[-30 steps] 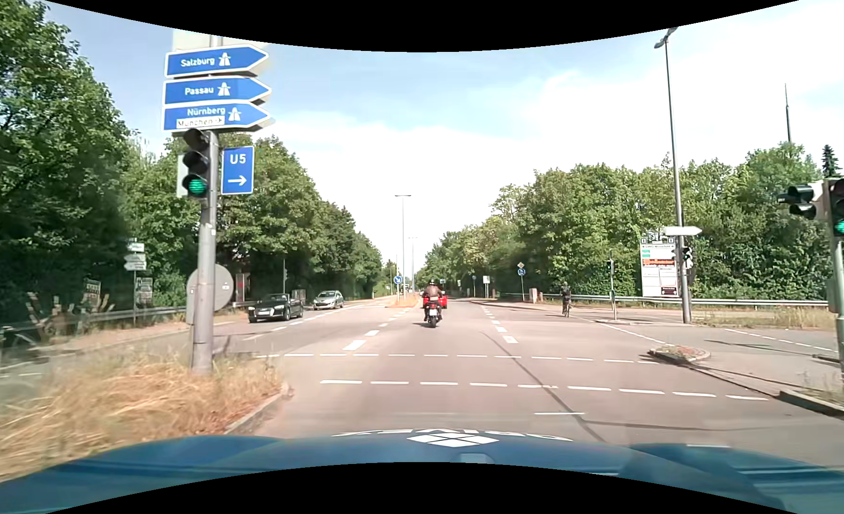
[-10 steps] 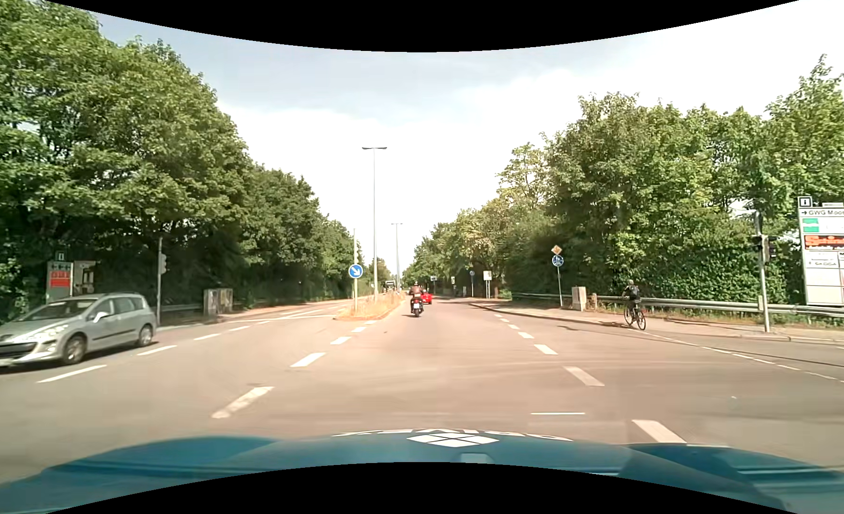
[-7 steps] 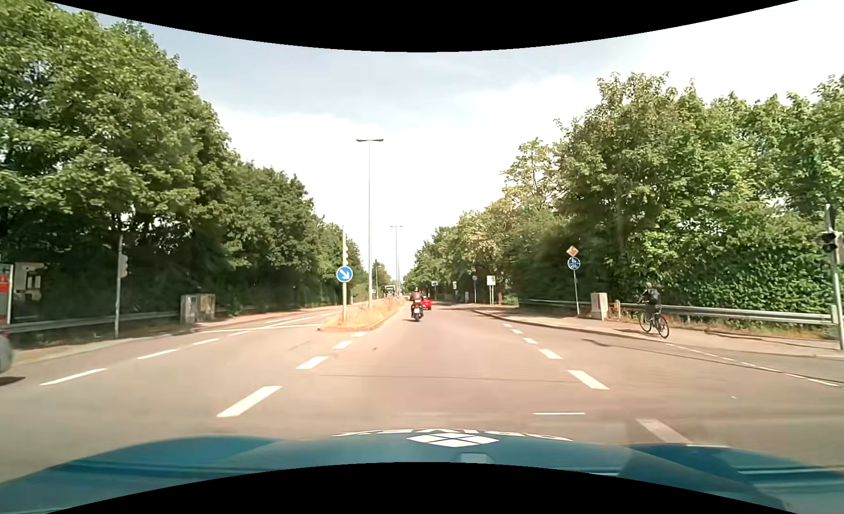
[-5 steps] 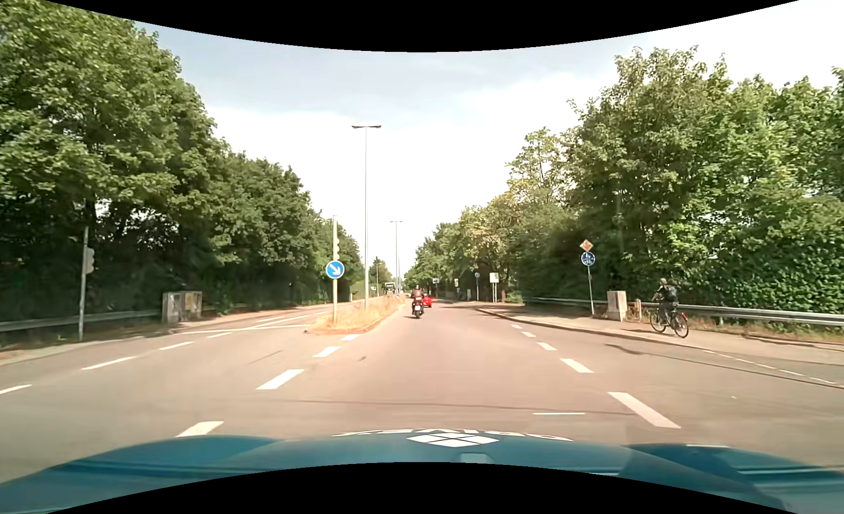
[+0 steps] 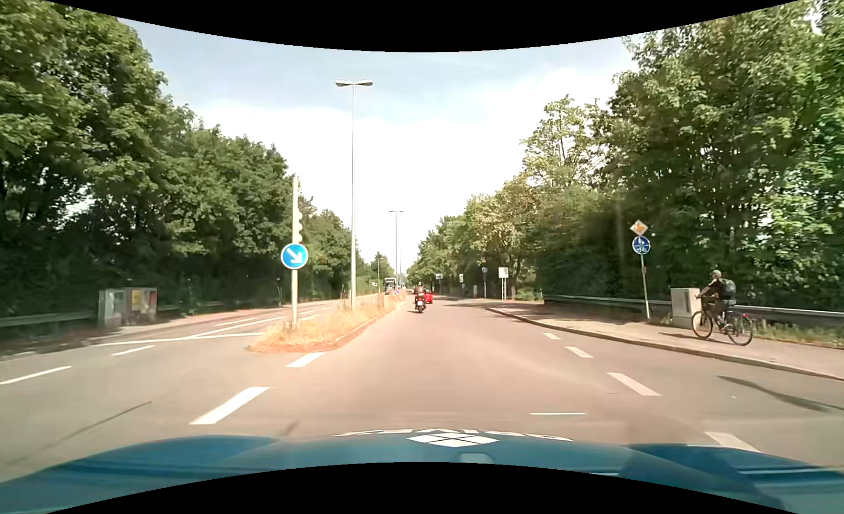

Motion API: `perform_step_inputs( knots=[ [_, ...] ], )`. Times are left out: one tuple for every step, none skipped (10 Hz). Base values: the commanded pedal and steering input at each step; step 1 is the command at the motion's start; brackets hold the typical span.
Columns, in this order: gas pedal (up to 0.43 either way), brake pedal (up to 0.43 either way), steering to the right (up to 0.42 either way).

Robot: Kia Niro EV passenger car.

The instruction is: Follow the waypoints while adhering to traffic rules and regulations

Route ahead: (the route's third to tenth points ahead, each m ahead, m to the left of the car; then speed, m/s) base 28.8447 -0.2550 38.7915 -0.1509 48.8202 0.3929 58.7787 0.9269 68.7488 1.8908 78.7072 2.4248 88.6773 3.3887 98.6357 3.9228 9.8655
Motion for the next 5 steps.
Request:
perform_step_inputs(
  knots=[
    [0.228,0.000,-0.012],
    [0.197,0.000,-0.012],
    [0.177,0.000,-0.013],
    [0.177,0.000,-0.012],
    [0.177,0.000,-0.012]
  ],
)
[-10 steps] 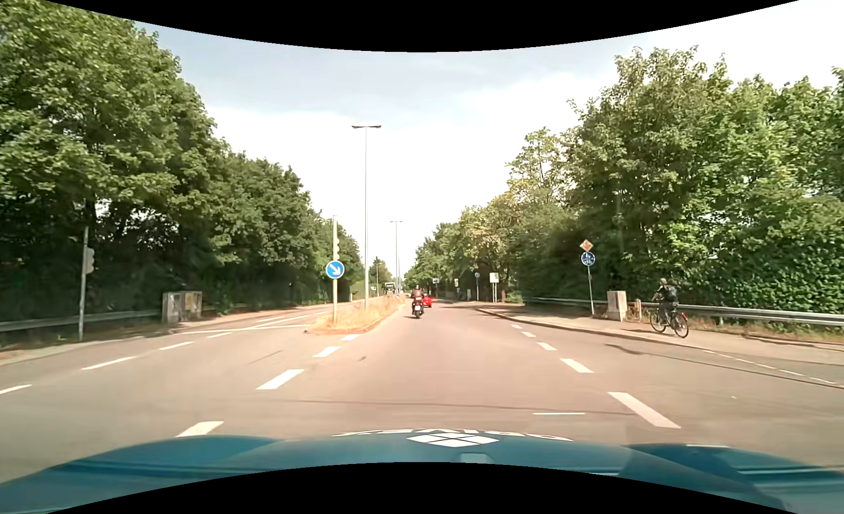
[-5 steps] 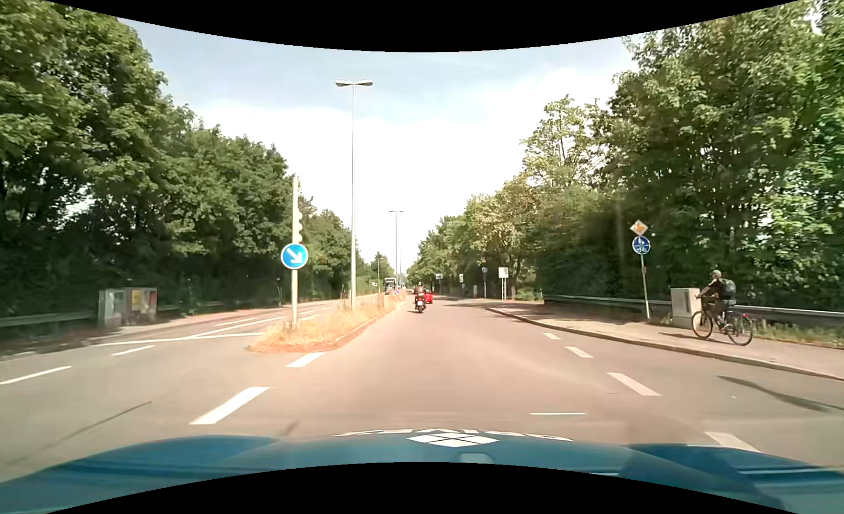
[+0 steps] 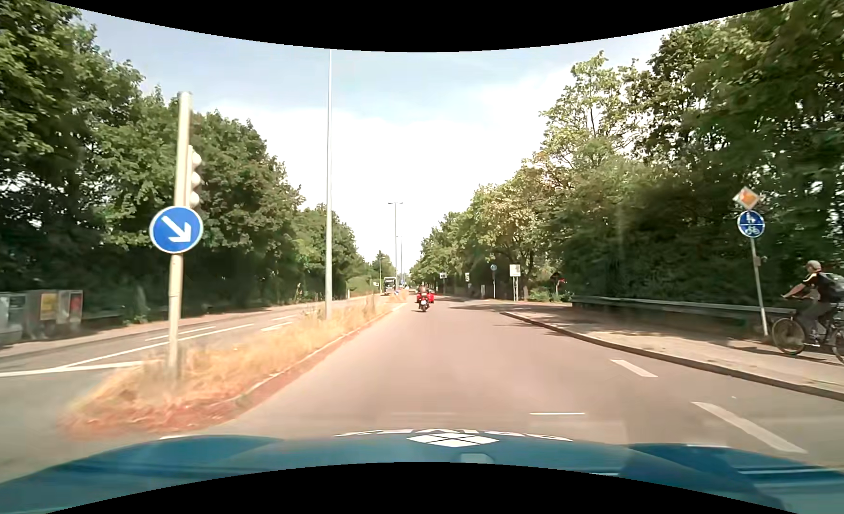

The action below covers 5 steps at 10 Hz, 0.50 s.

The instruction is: Follow the waypoints while adhering to traffic rules and regulations

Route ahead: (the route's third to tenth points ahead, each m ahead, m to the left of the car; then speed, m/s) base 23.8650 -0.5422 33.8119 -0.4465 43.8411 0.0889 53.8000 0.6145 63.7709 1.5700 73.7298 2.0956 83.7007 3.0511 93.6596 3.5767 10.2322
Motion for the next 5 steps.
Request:
perform_step_inputs(
  knots=[
    [0.189,0.000,-0.011],
    [0.189,0.000,-0.011],
    [0.189,0.000,-0.010],
    [0.189,0.000,-0.008],
    [0.189,0.000,-0.008]
  ],
)
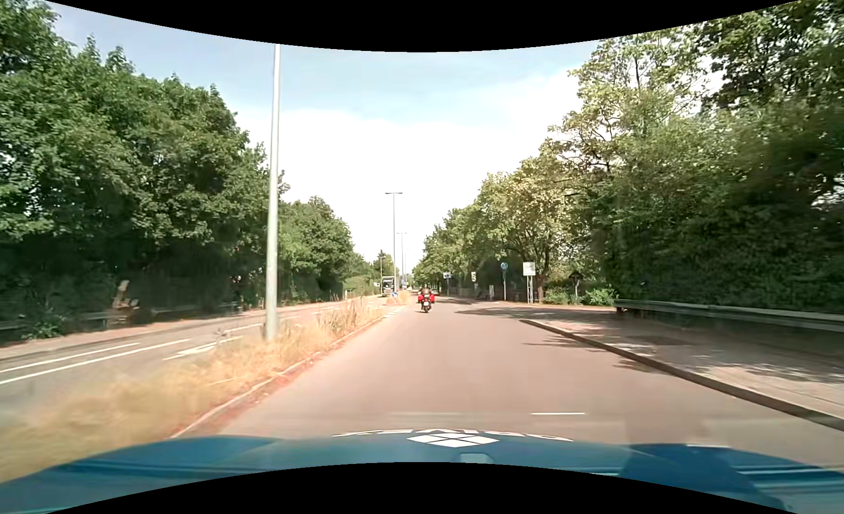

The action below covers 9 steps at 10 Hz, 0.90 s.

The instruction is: Follow the waypoints while adhering to traffic rules and regulations

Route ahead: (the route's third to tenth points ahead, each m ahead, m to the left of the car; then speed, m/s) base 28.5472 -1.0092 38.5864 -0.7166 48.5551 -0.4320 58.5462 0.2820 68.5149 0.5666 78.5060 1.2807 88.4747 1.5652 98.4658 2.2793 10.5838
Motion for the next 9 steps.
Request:
perform_step_inputs(
  knots=[
    [0.189,0.000,-0.007],
    [0.189,0.000,-0.006],
    [0.189,0.000,-0.006],
    [0.189,0.000,-0.006],
    [0.189,0.000,-0.005],
    [0.189,0.000,-0.005],
    [0.189,0.000,-0.006],
    [0.177,0.000,-0.006],
    [0.177,0.000,-0.006]
  ],
)
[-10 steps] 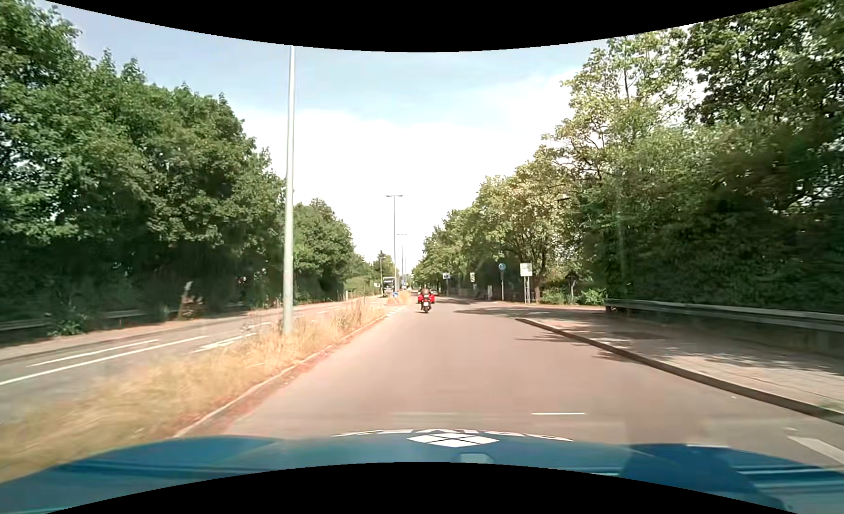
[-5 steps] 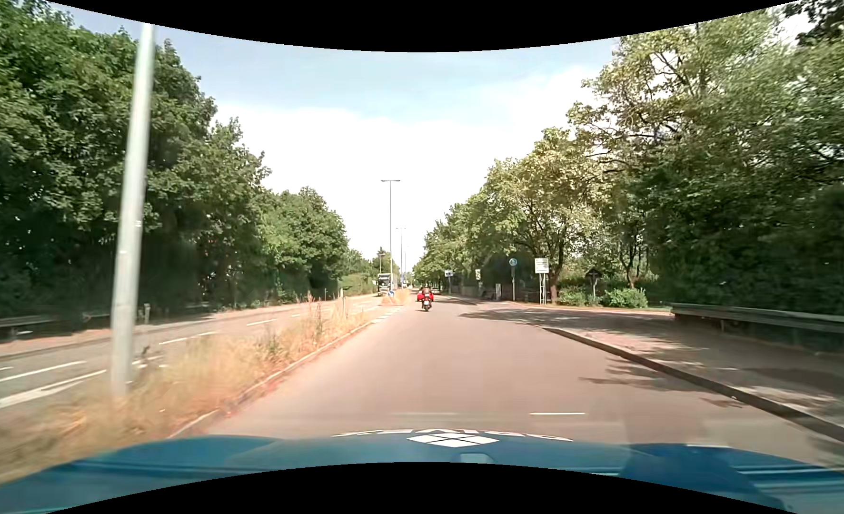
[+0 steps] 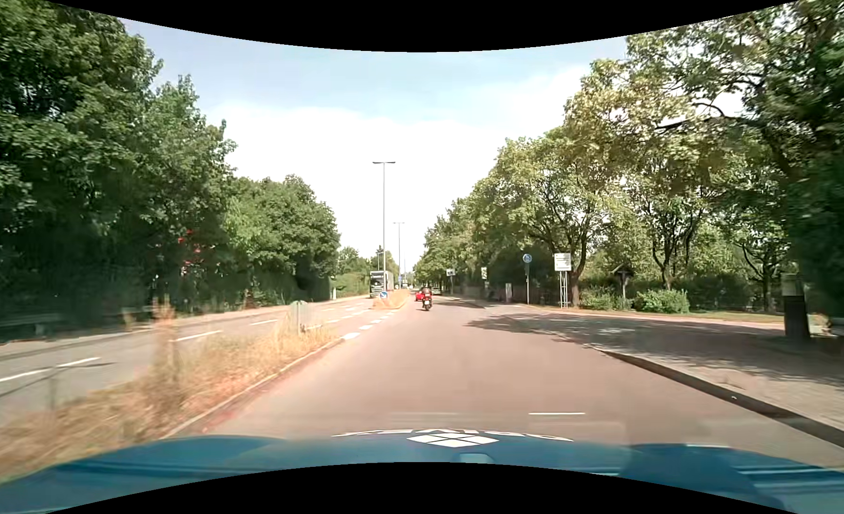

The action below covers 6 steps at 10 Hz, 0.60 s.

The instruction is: Follow the waypoints while adhering to traffic rules and regulations

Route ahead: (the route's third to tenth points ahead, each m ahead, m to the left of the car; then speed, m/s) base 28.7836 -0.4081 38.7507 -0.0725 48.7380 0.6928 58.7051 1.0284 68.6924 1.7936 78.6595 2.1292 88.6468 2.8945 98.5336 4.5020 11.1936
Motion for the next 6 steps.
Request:
perform_step_inputs(
  knots=[
    [0.177,0.000,-0.006],
    [0.169,0.000,-0.006],
    [0.157,0.000,-0.006],
    [0.157,0.000,-0.006],
    [0.150,0.000,-0.006],
    [0.150,0.000,-0.007]
  ],
)
